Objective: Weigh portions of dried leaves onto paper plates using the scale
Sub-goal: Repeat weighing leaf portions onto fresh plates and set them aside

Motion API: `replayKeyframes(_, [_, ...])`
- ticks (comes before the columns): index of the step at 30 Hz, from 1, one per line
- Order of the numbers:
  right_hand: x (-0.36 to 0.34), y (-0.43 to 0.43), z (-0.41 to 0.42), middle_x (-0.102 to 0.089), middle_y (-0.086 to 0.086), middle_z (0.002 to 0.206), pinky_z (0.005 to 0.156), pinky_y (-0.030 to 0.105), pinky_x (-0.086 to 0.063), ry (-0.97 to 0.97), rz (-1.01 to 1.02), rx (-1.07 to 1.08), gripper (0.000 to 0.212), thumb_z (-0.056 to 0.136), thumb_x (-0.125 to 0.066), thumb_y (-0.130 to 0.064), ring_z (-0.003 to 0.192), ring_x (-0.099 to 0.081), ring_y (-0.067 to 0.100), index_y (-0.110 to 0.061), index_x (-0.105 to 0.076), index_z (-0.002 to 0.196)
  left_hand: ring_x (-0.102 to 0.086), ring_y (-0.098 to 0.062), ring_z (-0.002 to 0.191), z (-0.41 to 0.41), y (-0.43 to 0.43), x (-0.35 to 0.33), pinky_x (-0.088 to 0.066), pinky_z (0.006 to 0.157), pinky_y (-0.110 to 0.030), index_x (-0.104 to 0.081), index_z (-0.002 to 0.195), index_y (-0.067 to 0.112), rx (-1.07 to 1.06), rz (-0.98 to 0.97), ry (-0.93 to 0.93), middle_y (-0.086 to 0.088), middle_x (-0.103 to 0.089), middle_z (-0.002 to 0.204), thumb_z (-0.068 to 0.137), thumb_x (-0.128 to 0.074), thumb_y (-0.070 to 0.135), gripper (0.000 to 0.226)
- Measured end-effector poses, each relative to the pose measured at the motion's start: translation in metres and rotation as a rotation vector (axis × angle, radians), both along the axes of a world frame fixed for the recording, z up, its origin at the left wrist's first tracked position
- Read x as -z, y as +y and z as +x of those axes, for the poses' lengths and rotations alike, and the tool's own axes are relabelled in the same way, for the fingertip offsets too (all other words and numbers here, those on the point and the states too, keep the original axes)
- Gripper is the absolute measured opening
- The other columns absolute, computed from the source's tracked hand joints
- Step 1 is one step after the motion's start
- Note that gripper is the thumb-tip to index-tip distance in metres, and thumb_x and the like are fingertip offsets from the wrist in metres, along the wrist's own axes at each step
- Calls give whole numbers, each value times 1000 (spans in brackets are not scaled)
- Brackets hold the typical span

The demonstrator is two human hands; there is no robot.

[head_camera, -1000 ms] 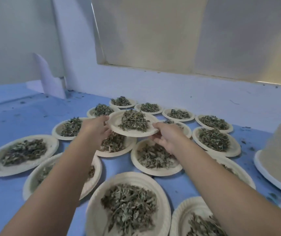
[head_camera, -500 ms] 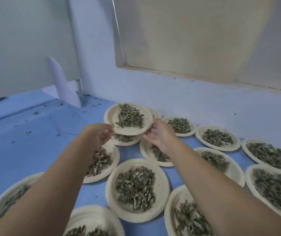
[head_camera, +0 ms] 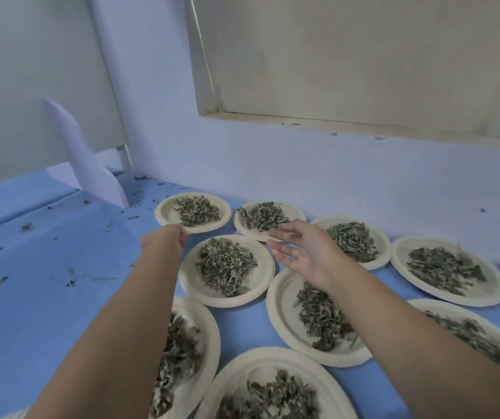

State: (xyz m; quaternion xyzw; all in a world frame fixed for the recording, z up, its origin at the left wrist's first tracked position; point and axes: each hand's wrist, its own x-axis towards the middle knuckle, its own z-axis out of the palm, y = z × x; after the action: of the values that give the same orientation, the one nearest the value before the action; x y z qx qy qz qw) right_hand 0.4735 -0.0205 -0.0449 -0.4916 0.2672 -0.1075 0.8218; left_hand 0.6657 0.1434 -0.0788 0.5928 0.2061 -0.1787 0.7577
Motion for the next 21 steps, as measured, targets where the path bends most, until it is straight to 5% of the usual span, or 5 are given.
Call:
replayKeyframes(1, [3, -2, 3, -67, 8, 90, 68, 28, -52, -4, 5, 2, 13, 96, -48, -10, 76, -64, 21, -9, -56, 86, -45, -24, 63, 5, -1, 4, -37, 37, -18, -28, 69, 18, -8, 2, 15, -3, -43, 71, 99, -41, 5, 35])
replayKeyframes(2, [6, -3, 5, -67, 9, 90, 69, 28, -52, -8, 13, 2, 12, 96, -48, -10, 76, -64, 21, -8, -56, 86, -54, -18, 66, 2, -3, 6, -42, 39, -15, -52, 82, 3, 11, -5, 28, -6, -52, 79, 98, -44, 3, 19])
replayKeyframes(6, [13, -4, 13, -67, 10, 91, 70, 28, -53, -33, 25, -22, 8, 95, -51, -8, 77, -65, 21, -8, -57, 89, -51, -23, 125, -5, -6, 4, -41, 99, -26, -41, 133, -7, 154, 42, -1, -18, -51, 135, 99, -38, -2, 34])
replayKeyframes(12, [17, -7, 9, -68, 7, 91, 67, 26, -52, -59, 22, -6, 7, 94, -52, -7, 76, -65, 19, -8, -59, 95, -54, -33, 119, -3, 13, -12, -46, 94, -38, -35, 135, -9, 127, 114, 6, -23, -48, 134, 101, -33, 2, 36])
replayKeyframes(21, [10, -21, -1, -69, 7, 88, 61, 24, -53, -103, 9, 21, 13, 92, -53, -6, 72, -67, 17, -7, -63, 100, -48, -35, 126, -10, -7, -10, -43, 98, -35, -44, 127, -8, 95, -176, -56, -24, -46, 137, 100, -34, -1, 29])
